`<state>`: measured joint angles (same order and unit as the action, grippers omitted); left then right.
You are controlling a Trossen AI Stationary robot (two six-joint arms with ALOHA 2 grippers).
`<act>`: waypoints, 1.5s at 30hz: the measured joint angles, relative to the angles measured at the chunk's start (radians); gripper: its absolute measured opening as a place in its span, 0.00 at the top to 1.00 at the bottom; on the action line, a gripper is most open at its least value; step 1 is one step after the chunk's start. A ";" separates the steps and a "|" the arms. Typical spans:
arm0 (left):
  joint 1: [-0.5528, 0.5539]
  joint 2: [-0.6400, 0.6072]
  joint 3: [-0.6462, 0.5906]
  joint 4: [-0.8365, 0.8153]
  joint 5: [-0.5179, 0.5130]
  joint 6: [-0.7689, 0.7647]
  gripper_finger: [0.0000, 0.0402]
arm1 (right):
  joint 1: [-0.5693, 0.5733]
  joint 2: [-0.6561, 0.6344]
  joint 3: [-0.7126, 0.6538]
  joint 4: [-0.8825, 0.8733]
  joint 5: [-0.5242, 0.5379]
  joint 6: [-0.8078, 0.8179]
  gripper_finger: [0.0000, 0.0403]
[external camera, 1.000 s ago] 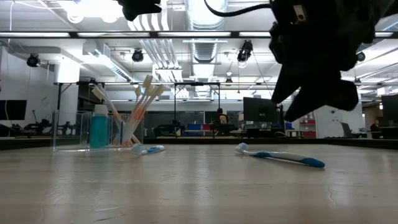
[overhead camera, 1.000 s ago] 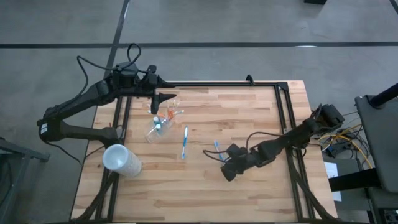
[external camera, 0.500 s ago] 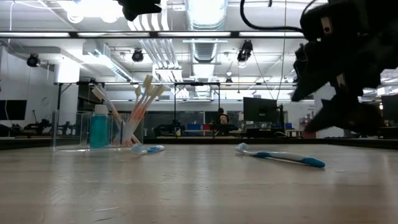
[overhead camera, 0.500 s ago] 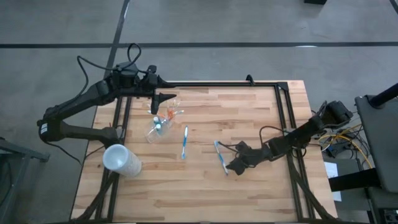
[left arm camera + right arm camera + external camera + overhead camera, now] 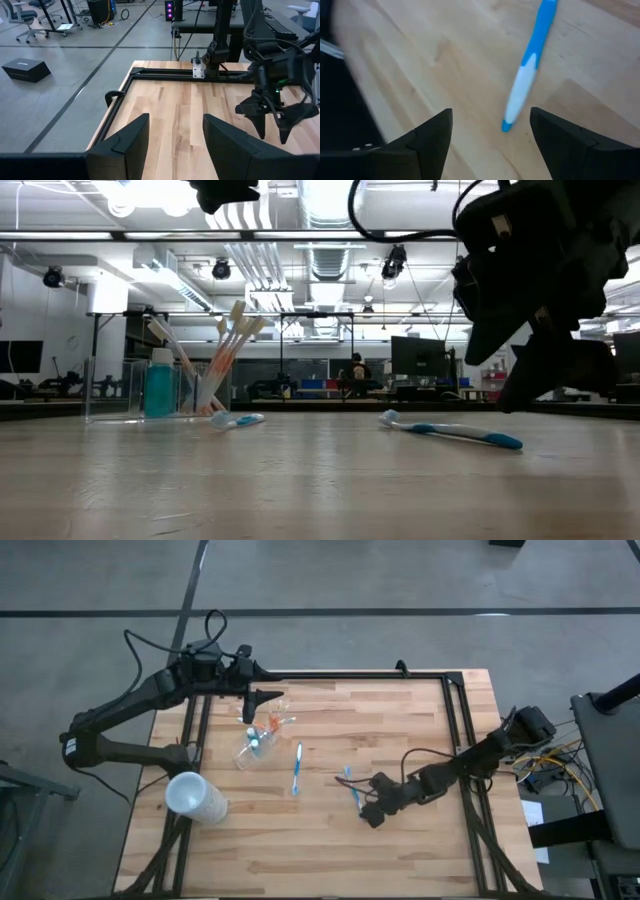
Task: Pick & Place toothbrushing station
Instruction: Put the top blue toothbrush into the transparent organizer
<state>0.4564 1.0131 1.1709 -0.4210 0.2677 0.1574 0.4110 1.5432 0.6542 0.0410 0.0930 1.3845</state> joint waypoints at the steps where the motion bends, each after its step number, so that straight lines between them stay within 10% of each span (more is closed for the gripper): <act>1: 0.000 0.000 0.000 0.000 0.000 0.000 0.53 | 0.000 0.008 0.018 -0.035 0.000 0.000 0.35; 45: 0.000 0.000 -0.001 0.000 0.000 0.000 0.53 | -0.010 0.169 0.141 -0.131 -0.040 0.019 0.38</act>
<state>0.4564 1.0130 1.1702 -0.4210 0.2676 0.1572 0.4007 1.7126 0.7954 -0.0896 0.0527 1.4034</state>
